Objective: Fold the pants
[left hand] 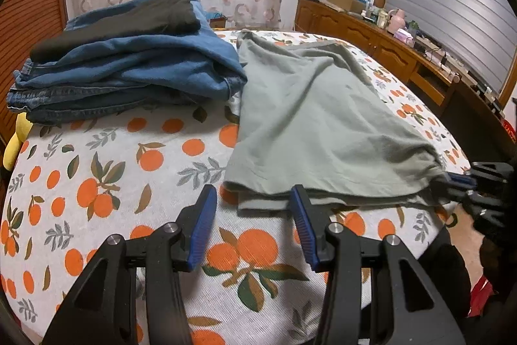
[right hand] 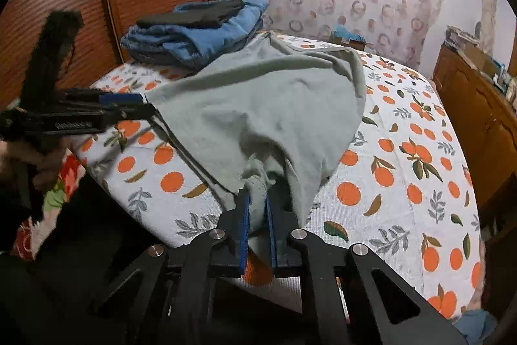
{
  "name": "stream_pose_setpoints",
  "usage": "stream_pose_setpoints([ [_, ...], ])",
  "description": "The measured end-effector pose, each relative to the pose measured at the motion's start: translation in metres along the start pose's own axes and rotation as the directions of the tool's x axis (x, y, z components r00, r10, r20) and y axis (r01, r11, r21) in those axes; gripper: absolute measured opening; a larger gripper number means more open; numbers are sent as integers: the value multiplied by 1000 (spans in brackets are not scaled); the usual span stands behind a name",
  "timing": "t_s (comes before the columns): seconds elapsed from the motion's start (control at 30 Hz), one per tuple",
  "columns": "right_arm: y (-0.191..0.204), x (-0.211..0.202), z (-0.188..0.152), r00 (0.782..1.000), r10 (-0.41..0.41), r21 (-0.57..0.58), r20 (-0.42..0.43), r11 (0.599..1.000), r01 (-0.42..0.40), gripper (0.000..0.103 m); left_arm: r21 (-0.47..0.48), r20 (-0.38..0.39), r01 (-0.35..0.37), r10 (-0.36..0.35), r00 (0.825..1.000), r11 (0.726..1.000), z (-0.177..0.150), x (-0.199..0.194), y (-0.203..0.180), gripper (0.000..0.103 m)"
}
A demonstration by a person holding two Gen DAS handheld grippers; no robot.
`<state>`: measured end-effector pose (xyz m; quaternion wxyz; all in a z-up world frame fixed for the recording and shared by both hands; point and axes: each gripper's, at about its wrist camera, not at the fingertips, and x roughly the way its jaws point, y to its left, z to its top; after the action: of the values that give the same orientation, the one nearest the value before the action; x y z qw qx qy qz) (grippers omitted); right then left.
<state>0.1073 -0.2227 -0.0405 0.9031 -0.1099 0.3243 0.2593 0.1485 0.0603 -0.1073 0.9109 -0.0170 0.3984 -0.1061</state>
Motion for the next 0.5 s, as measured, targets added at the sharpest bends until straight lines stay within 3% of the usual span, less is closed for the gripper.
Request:
stream_pose_setpoints([
  [0.2,-16,-26,-7,998,15,52,55,998,-18,6,-23,6,21,-21,1000,1000,3,0,4,48],
  [0.4,-26,-27,-20,999,23,87,30,996,-25,6,-49,2,83,-83,997,995,7,5,1,48],
  [0.5,-23,-21,-20,999,33,87,25,996,-35,6,-43,-12,74,-75,997,996,8,11,-4,24],
])
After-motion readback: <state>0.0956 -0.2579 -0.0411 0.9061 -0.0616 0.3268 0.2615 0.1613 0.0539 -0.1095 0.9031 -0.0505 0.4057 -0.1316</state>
